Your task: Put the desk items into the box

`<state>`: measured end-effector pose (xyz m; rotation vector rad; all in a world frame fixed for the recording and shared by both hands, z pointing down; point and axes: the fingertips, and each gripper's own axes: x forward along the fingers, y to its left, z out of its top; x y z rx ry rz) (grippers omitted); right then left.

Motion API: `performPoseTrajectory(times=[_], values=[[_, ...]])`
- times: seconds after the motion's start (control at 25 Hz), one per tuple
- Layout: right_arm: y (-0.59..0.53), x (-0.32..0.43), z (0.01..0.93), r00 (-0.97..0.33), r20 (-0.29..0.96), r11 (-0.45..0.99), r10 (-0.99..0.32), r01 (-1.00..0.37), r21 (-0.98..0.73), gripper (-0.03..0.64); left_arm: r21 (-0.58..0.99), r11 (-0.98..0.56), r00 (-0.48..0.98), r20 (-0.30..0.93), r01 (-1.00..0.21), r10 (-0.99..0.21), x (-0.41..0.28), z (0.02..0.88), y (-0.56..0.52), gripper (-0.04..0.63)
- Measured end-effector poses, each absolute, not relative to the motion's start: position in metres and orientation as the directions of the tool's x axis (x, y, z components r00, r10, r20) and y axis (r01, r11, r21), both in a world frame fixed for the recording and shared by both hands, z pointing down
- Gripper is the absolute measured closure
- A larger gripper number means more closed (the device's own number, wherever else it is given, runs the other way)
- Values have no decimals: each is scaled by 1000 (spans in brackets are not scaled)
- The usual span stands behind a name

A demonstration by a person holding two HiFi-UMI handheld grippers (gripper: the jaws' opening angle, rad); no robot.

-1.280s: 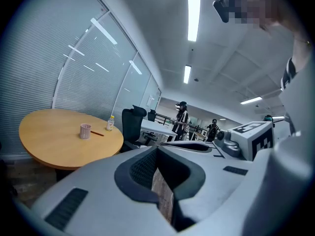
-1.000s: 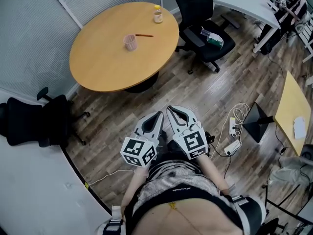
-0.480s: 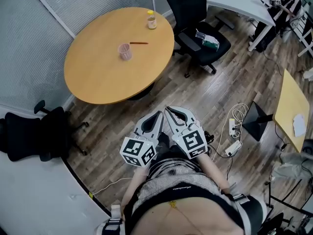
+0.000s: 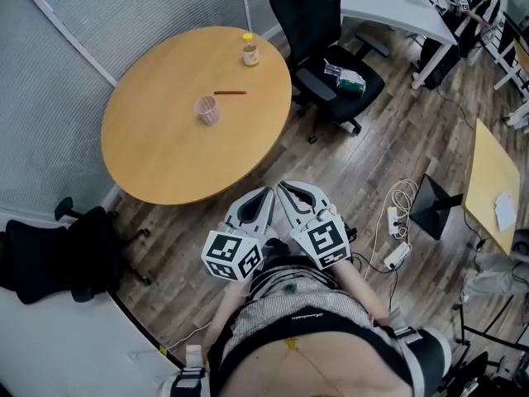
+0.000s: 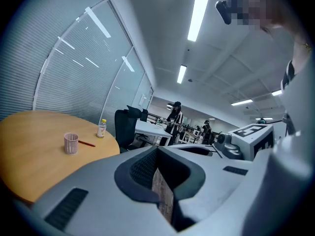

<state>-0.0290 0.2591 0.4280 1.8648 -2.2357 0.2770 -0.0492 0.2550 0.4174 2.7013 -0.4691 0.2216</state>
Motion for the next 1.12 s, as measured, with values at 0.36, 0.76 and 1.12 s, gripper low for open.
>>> performPoseTrajectory(times=[0.36,0.76,1.12], values=[[219,-33,433,-144,296,148,-944,-989,-9,588,357,-877,941,226,-321,-252,-55,423,214,577],[199,-46,438,-117,319,125,-941,-992,7,588,371,-880,952,191,-296,-240,-72,423,190,577],[194,-57,441,-125,314,130,-941,-991,-3,588,375,-872,945,210,-314,-250,-83,427,187,577]])
